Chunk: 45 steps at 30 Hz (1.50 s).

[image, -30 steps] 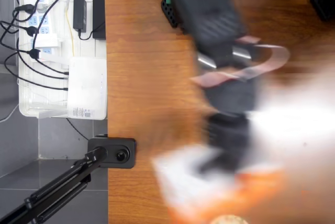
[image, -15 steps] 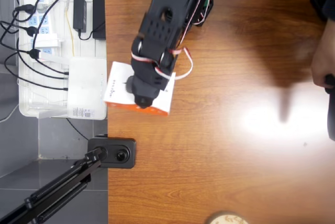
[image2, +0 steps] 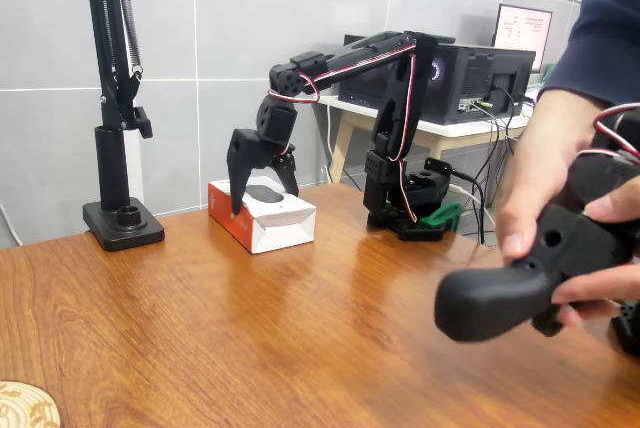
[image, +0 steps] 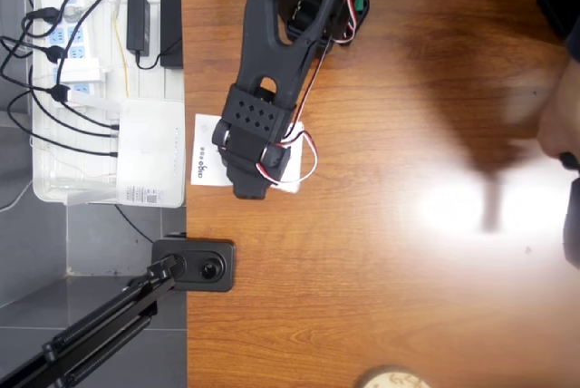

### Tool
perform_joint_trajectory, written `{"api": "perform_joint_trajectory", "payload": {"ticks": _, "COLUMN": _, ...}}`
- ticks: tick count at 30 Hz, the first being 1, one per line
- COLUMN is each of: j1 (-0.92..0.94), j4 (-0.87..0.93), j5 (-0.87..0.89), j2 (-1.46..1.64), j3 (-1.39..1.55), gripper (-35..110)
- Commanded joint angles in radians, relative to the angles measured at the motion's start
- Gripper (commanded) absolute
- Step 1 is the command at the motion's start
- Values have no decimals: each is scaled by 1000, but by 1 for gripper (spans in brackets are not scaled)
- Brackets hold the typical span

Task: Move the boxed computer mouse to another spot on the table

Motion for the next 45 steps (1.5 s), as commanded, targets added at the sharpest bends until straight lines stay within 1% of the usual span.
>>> {"api": "perform_joint_trajectory", "payload": {"ticks": 1, "j1": -26, "j4": -11, "j5": -77, "j2": 3, "j3": -72, "gripper": 64}}
{"api": "perform_joint_trajectory", "payload": {"ticks": 2, "j1": -32, "j4": -18, "j5": -91, "j2": 3, "j3": -84, "gripper": 73}}
{"api": "perform_joint_trajectory", "payload": {"ticks": 3, "j1": -37, "j4": -23, "j5": -100, "j2": 3, "j3": -95, "gripper": 80}}
{"api": "perform_joint_trajectory", "payload": {"ticks": 6, "j1": -46, "j4": -29, "j5": -106, "j2": 6, "j3": -110, "gripper": 87}}
{"api": "perform_joint_trajectory", "payload": {"ticks": 10, "j1": -48, "j4": -23, "j5": -117, "j2": 35, "j3": -129, "gripper": 86}}
{"api": "perform_joint_trajectory", "payload": {"ticks": 13, "j1": -54, "j4": -21, "j5": -118, "j2": 51, "j3": -133, "gripper": 84}}
{"api": "perform_joint_trajectory", "payload": {"ticks": 14, "j1": -55, "j4": -15, "j5": -118, "j2": 61, "j3": -137, "gripper": 81}}
{"api": "perform_joint_trajectory", "payload": {"ticks": 16, "j1": -58, "j4": -6, "j5": -118, "j2": 109, "j3": -137, "gripper": 70}}
{"api": "perform_joint_trajectory", "payload": {"ticks": 17, "j1": -57, "j4": 2, "j5": -120, "j2": 143, "j3": -135, "gripper": 58}}
{"api": "perform_joint_trajectory", "payload": {"ticks": 20, "j1": -55, "j4": -15, "j5": -118, "j2": 275, "j3": -120, "gripper": 8}}
{"api": "perform_joint_trajectory", "payload": {"ticks": 21, "j1": -67, "j4": -46, "j5": -89, "j2": 311, "j3": -118, "gripper": 0}}
{"api": "perform_joint_trajectory", "payload": {"ticks": 22, "j1": -78, "j4": -110, "j5": -20, "j2": 351, "j3": -107, "gripper": 0}}
{"api": "perform_joint_trajectory", "payload": {"ticks": 23, "j1": -91, "j4": -213, "j5": 31, "j2": 397, "j3": -78, "gripper": 0}}
{"api": "perform_joint_trajectory", "payload": {"ticks": 24, "j1": -103, "j4": -362, "j5": 46, "j2": 446, "j3": -34, "gripper": 0}}
{"api": "perform_joint_trajectory", "payload": {"ticks": 26, "j1": -132, "j4": -746, "j5": 6, "j2": 515, "j3": 78, "gripper": 0}}
{"api": "perform_joint_trajectory", "payload": {"ticks": 27, "j1": -143, "j4": -965, "j5": -84, "j2": 522, "j3": 121, "gripper": 0}}
{"api": "perform_joint_trajectory", "payload": {"ticks": 28, "j1": -150, "j4": -1120, "j5": -161, "j2": 526, "j3": 141, "gripper": 0}}
{"api": "perform_joint_trajectory", "payload": {"ticks": 30, "j1": -167, "j4": -1287, "j5": -163, "j2": 555, "j3": 160, "gripper": 0}}
{"api": "perform_joint_trajectory", "payload": {"ticks": 31, "j1": -178, "j4": -1447, "j5": -161, "j2": 555, "j3": 192, "gripper": 0}}
{"api": "perform_joint_trajectory", "payload": {"ticks": 32, "j1": -196, "j4": -1654, "j5": -158, "j2": 535, "j3": 229, "gripper": 0}}
{"api": "perform_joint_trajectory", "payload": {"ticks": 33, "j1": -218, "j4": -1824, "j5": -158, "j2": 526, "j3": 264, "gripper": 0}}
{"api": "perform_joint_trajectory", "payload": {"ticks": 35, "j1": -261, "j4": -2072, "j5": -158, "j2": 529, "j3": 331, "gripper": 0}}
{"api": "perform_joint_trajectory", "payload": {"ticks": 39, "j1": -307, "j4": -2477, "j5": -153, "j2": 494, "j3": 391, "gripper": 0}}
{"api": "perform_joint_trajectory", "payload": {"ticks": 41, "j1": -308, "j4": -2648, "j5": -153, "j2": 474, "j3": 390, "gripper": 0}}
{"api": "perform_joint_trajectory", "payload": {"ticks": 42, "j1": -298, "j4": -2692, "j5": -160, "j2": 480, "j3": 390, "gripper": 0}}
{"api": "perform_joint_trajectory", "payload": {"ticks": 45, "j1": -273, "j4": -2709, "j5": -187, "j2": 598, "j3": 448, "gripper": 0}}
